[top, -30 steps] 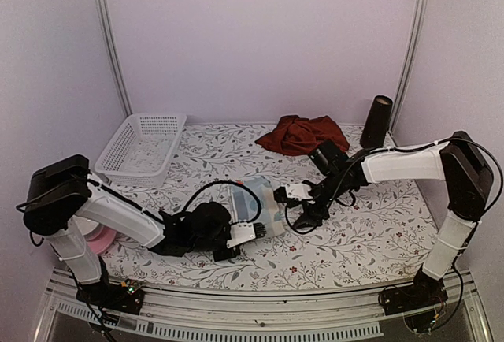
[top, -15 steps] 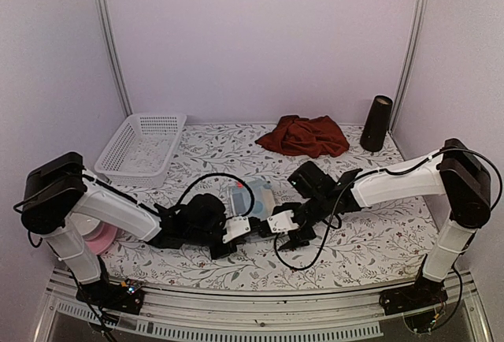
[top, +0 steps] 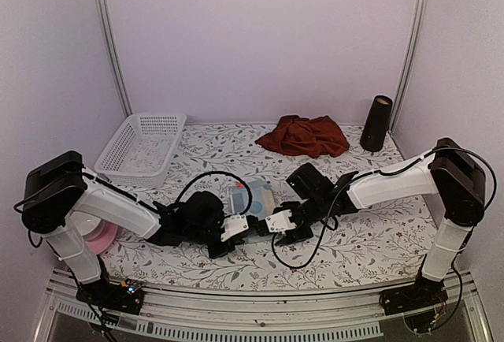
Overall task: Roll the towels
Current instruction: Roll the towel at the center of the board.
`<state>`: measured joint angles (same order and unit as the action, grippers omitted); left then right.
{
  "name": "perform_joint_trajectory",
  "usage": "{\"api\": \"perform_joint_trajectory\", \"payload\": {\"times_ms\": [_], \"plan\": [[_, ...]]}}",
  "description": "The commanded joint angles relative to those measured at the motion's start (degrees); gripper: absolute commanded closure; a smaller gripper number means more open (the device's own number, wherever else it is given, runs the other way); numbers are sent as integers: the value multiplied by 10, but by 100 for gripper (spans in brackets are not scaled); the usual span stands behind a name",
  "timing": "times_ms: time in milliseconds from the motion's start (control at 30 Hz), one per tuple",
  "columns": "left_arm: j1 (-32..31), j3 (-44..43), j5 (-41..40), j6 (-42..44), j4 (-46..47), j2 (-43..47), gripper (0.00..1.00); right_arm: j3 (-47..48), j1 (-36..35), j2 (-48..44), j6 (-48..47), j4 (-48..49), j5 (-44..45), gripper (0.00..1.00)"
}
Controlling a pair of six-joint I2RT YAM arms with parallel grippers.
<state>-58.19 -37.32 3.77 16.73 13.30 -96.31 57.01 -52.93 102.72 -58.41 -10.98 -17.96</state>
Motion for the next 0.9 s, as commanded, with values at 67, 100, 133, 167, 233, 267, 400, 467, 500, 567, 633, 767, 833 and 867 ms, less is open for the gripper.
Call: {"api": "perform_joint_trajectory", "payload": {"times_ms": [67,100,133,167,233,267,400,467,500,567,633,767,833,867], "plan": [[15,-2,31,-13,2,24,100,-16,-3,27,-11,5,59,51],[17,-2,33,-13,2,26,100,-17,-3,29,-13,5,61,52],[18,0,35,-14,3,27,100,-19,-3,31,-16,5,66,52],[19,1,39,-15,5,29,100,-19,-4,33,-18,5,71,52],[22,2,41,-17,6,31,100,-20,-4,39,-23,5,78,52],[22,2,42,-18,6,31,100,-22,-6,41,-25,4,79,52],[23,4,46,-19,7,31,100,-27,-6,39,-30,4,61,47],[23,6,44,-21,11,31,100,-25,-5,24,-20,3,29,43],[23,7,42,-21,14,31,100,-22,-3,17,-15,-1,10,41],[22,8,43,-21,19,30,100,-16,2,6,-4,-7,-13,40],[22,9,44,-23,23,27,100,-14,5,0,2,-5,-17,40],[22,2,47,-24,17,15,100,-18,6,8,9,15,4,41],[23,1,46,-26,13,12,100,-22,7,12,11,24,16,43],[23,1,46,-26,14,13,100,-24,6,12,10,26,20,45]]}}
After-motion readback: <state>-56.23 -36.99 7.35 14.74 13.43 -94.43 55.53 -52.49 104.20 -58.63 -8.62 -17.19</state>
